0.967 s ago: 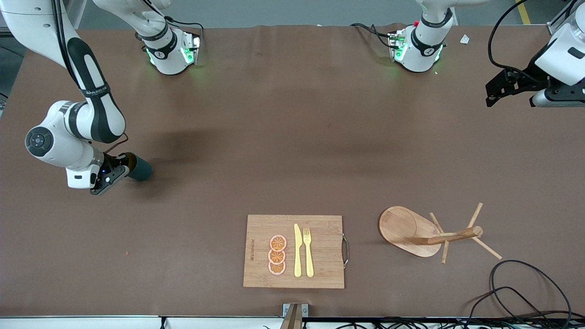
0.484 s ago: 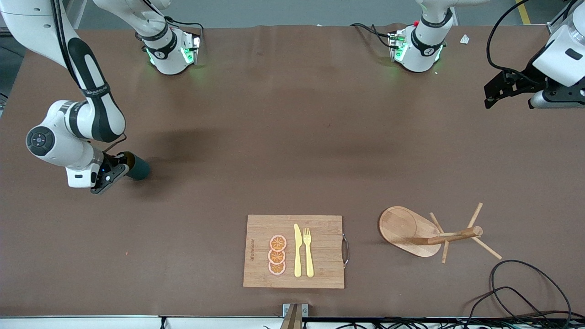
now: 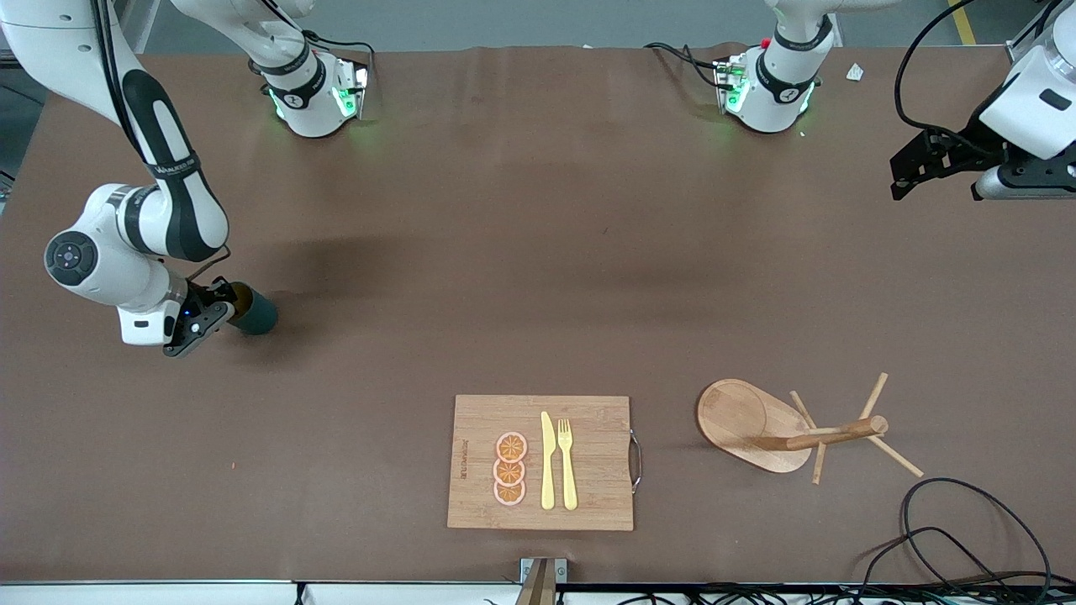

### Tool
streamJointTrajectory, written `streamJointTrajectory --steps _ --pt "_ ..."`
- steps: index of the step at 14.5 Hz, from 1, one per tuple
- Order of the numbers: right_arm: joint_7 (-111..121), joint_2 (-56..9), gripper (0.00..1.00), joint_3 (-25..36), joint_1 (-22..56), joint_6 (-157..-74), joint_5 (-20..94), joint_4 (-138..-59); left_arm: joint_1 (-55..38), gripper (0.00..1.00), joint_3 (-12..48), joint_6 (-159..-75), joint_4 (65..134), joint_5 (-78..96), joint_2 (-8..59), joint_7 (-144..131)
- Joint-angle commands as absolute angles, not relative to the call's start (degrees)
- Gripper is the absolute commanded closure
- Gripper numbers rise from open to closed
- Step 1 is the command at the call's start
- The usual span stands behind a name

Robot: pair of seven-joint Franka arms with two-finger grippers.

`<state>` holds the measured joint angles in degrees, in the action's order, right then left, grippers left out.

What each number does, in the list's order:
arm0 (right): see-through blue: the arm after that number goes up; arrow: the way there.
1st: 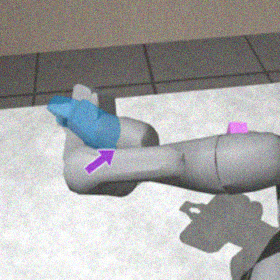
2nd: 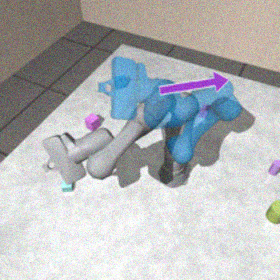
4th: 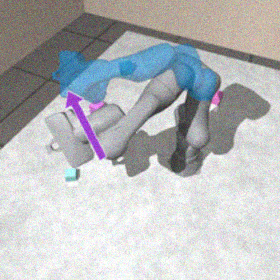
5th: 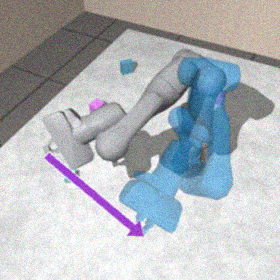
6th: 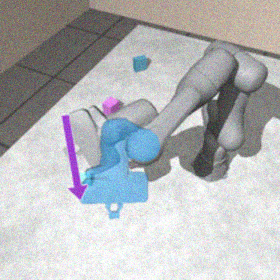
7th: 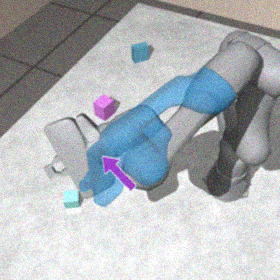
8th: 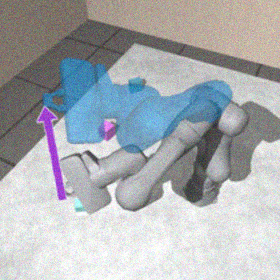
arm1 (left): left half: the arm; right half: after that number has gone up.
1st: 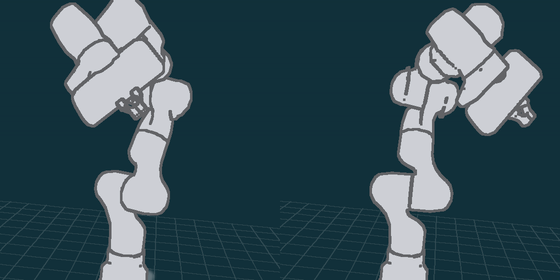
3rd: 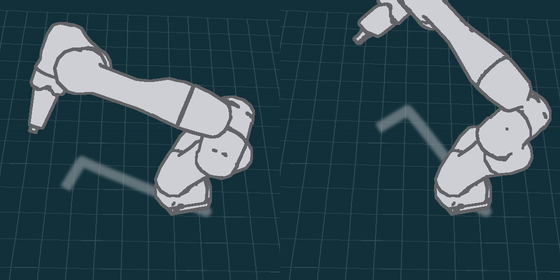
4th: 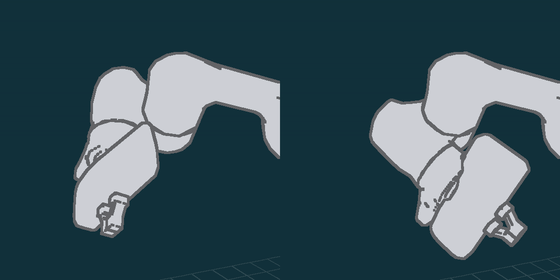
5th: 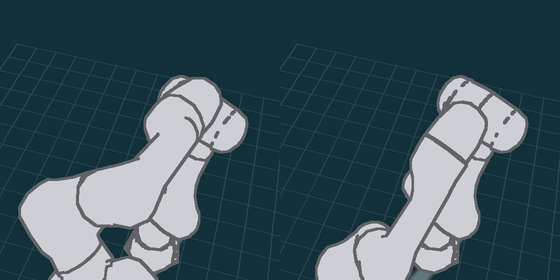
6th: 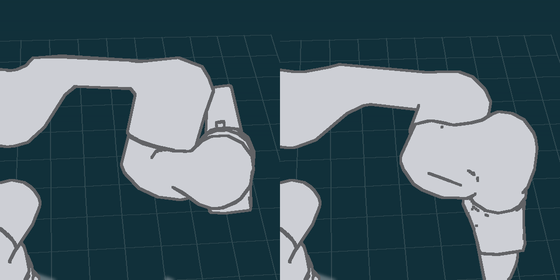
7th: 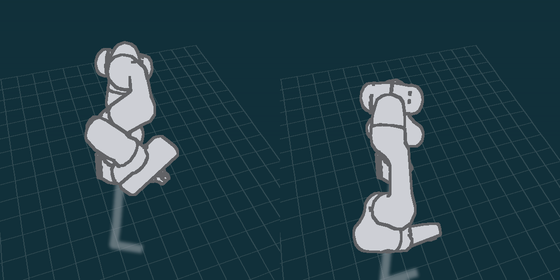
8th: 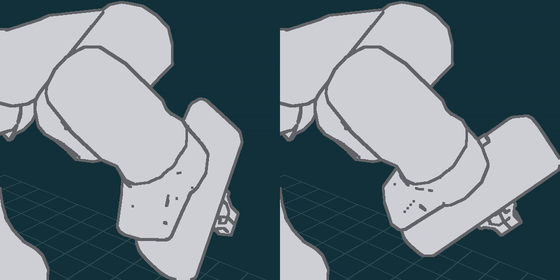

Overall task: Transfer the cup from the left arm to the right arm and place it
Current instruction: 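Lower the teal mug onto the table and open the right gripper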

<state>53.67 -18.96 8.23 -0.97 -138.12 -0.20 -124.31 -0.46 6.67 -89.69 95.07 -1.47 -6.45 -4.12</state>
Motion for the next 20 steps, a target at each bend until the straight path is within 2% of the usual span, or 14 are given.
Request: streamJointTrajectory --steps 1,6,13,20 --pt "53.53 -15.74 0.00 7.03 -2.37 -134.06 -0.71 -125.51 -0.26 0.00 6.86 -90.18 95.36 -1.67 -6.86 -3.43" --pt "41.43 -11.52 0.00 6.86 -1.76 -117.54 2.81 -116.83 -0.35 0.00 6.94 -90.09 95.45 -2.11 -6.94 -3.43" --pt "22.08 -11.51 0.00 6.77 -0.53 -98.20 2.64 -99.60 -0.44 0.00 7.12 -90.09 94.92 -0.36 -6.86 -3.43" --pt "12.04 -5.45 0.00 6.85 0.26 -92.03 1.93 -97.74 -0.35 0.00 7.12 -90.09 94.83 0.09 -6.86 -3.43"
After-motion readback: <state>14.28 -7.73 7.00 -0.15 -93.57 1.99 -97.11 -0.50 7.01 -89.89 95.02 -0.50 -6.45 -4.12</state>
